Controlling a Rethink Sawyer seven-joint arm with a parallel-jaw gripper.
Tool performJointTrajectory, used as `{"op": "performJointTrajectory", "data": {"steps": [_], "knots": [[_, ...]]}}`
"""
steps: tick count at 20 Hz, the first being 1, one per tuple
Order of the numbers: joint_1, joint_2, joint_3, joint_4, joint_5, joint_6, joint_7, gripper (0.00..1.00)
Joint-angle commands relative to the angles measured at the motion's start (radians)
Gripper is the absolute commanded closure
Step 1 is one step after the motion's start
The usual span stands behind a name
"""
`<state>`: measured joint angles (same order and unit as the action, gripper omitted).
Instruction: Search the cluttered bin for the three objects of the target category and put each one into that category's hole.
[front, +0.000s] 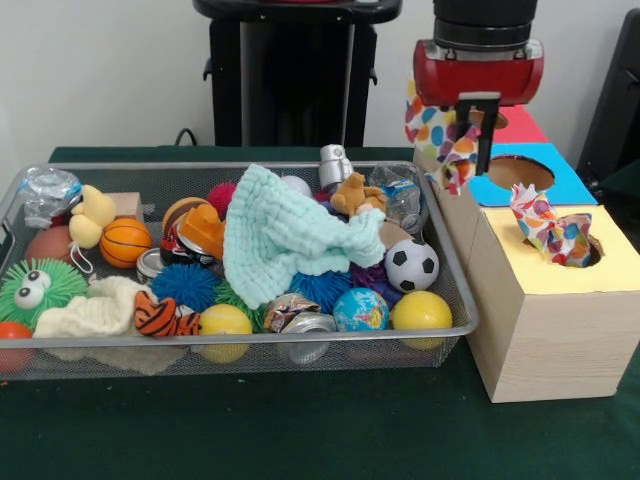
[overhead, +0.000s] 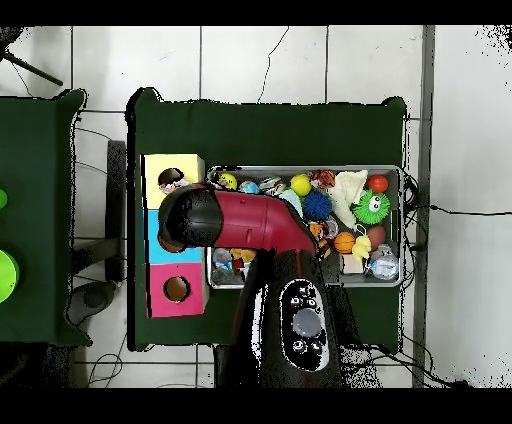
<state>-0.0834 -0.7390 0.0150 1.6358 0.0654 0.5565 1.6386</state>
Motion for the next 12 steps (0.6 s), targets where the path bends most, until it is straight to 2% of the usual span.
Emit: {"op": "performJointTrajectory", "data": {"steps": [1,5,12], "knots": [[0.051,0.077,-0.027,-0.031,0.096,0.066,0.350,1.00],[0.086,0.124,-0.046,-0.068,0.120,0.029,0.371,1.00],[0.114,0.177,-0.062,-0.135,0.141,0.022,0.377,1.00]]}}
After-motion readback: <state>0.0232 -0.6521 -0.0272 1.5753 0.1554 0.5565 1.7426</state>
